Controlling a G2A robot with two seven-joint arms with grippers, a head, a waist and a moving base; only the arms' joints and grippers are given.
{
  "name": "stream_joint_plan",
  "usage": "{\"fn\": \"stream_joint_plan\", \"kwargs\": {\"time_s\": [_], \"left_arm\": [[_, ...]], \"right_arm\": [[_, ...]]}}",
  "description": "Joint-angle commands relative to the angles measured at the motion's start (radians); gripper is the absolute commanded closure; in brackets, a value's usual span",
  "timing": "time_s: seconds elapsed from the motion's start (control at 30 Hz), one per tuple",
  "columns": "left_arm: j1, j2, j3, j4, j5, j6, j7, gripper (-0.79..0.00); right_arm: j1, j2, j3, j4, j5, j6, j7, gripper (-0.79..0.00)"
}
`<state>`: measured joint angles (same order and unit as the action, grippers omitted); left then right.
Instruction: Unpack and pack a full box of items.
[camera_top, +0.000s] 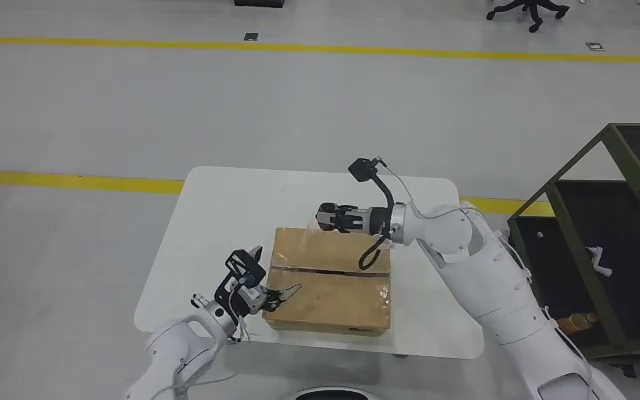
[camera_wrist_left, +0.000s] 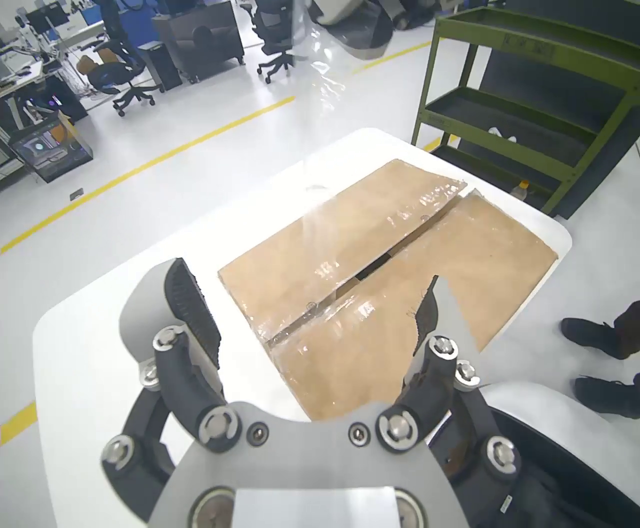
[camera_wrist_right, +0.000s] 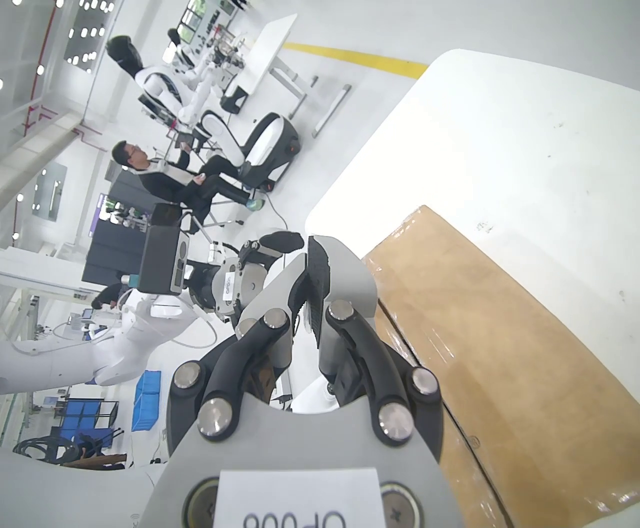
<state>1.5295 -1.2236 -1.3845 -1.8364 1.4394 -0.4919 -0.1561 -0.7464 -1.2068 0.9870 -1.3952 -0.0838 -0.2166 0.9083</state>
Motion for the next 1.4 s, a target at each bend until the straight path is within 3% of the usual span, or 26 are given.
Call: {"fn": "stream_joint_plan", "kwargs": {"time_s": [0.0, 0.63, 0.87, 1.03, 1.37], "left_arm": [[-0.011, -0.002, 0.022, 0.005, -0.004, 0.021, -0.027, -0.785], [-0.107, -0.013, 0.131, 0.055, -0.077, 0.071, -0.177, -0.785], [-0.141, -0.018, 0.158, 0.093, -0.073, 0.121, -0.198, -0.708], [-0.167, -0.022, 0.174, 0.114, -0.093, 0.147, -0.209, -0.566], [-0.200, -0.026, 0.196, 0.145, -0.087, 0.171, -0.202, -0.496]], "right_arm": [[0.006, -0.003, -0.010, 0.003, 0.000, 0.023, -0.003, 0.000], [0.014, -0.007, -0.005, -0.015, 0.004, 0.075, -0.007, 0.000], [0.014, -0.006, -0.001, -0.028, 0.005, 0.080, 0.002, 0.000], [0.014, -0.006, -0.001, -0.028, 0.003, 0.079, 0.006, 0.000], [0.019, -0.009, -0.005, -0.015, 0.004, 0.074, 0.009, 0.000]]}}
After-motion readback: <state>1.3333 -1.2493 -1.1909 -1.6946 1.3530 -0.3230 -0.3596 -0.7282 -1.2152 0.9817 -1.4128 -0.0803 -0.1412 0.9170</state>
